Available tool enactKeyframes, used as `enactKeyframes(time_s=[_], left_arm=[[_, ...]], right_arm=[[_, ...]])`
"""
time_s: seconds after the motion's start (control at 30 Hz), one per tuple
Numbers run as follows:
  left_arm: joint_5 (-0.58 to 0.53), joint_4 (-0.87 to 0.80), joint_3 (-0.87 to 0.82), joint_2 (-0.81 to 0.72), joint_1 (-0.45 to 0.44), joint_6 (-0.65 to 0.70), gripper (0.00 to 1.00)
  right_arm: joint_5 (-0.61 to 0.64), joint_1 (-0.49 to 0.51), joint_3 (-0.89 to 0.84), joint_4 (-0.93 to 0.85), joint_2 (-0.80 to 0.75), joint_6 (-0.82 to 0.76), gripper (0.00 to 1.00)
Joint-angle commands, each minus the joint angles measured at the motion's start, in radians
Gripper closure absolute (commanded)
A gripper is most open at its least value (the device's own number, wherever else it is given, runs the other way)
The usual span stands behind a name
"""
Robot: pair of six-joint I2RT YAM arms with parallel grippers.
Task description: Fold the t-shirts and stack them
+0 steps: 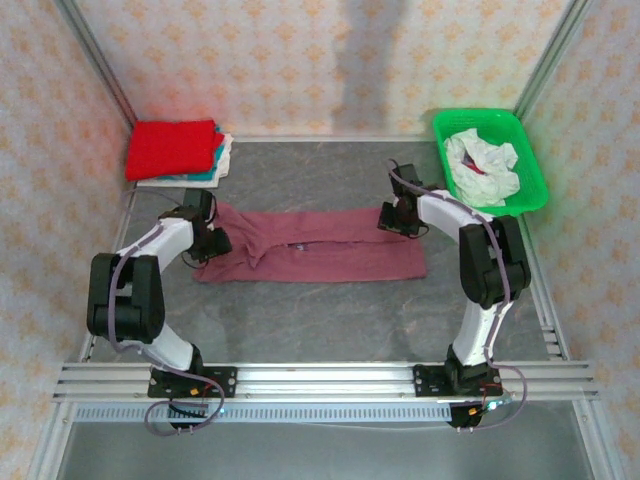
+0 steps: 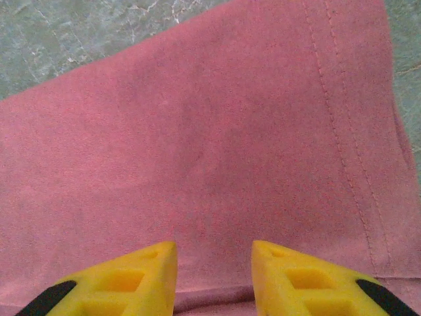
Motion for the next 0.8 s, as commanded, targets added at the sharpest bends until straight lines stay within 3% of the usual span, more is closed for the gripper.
enactKeyframes(time_s=[0.0,0.37,0.77], left_arm=[[0.006,0.013,0.005,0.03,0.014,-0.012,0.64],[-0.056,-0.011,0.008,0.017,0.014,-0.002,1.0],[-0.122,-0.097,0.013,-0.119,0.015,-0.001,1.0]], right_arm=[[0.022,-0.009,-0.021,0.026,0.013,-0.01,0.65],[0.016,-0.039,-0.059,0.057,0.026,0.001,0.66],[0.0,-0.078,-0.093,0.076,0.019,0.029,0.66]])
